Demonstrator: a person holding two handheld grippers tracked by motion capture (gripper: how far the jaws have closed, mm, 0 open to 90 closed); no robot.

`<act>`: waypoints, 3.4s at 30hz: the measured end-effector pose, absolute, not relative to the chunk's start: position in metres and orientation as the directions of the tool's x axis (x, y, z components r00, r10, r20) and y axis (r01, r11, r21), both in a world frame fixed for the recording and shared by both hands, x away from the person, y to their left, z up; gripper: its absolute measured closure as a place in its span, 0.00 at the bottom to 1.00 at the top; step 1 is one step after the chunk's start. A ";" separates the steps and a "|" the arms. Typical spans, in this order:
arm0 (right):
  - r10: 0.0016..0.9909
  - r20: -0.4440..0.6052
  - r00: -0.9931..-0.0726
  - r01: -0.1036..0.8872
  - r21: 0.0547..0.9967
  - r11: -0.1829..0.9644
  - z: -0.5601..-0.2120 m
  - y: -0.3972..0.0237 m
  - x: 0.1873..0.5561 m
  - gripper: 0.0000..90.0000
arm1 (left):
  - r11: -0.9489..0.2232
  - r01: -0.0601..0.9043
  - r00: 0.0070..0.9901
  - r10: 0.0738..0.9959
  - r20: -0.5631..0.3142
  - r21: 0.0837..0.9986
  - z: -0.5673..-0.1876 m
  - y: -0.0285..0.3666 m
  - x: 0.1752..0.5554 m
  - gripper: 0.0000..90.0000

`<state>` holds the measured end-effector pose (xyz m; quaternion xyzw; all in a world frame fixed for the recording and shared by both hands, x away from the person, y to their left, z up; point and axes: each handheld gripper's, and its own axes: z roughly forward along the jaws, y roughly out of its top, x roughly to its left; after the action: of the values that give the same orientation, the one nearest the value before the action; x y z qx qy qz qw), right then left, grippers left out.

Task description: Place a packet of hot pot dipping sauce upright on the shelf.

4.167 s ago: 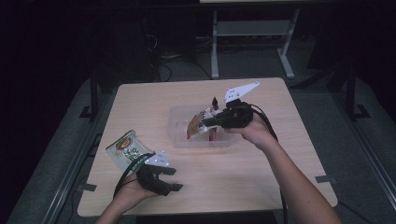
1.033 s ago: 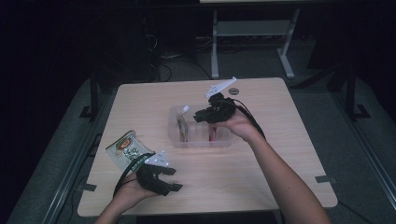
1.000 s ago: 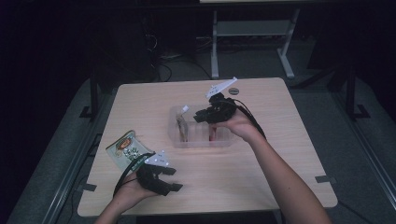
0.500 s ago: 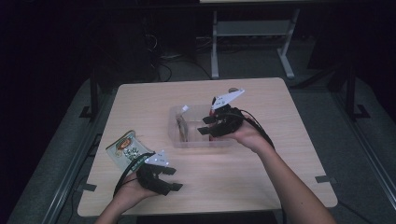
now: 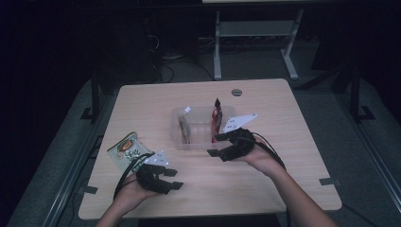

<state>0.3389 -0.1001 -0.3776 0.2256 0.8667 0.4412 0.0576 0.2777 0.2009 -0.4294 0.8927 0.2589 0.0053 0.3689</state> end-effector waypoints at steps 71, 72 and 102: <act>0.531 0.106 -0.841 0.420 0.745 0.518 -0.449 -0.145 0.283 0.19 | -0.392 0.745 0.484 0.874 -0.033 0.540 -0.448 0.366 0.401 1.00; 0.531 0.106 -0.841 0.421 0.745 0.517 -0.449 -0.145 0.283 0.19 | -0.401 0.744 0.490 0.871 -0.027 0.535 -0.448 0.365 0.396 1.00; 0.547 0.097 -0.832 0.416 0.760 0.498 -0.442 -0.150 0.283 0.19 | -0.556 0.637 0.742 0.630 -0.230 0.534 -0.443 0.268 0.295 1.00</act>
<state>0.2826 -0.1499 -0.4419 0.2794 0.8620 0.4157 0.0784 0.2948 0.2679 -0.4435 0.8819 0.3591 -0.0062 0.3054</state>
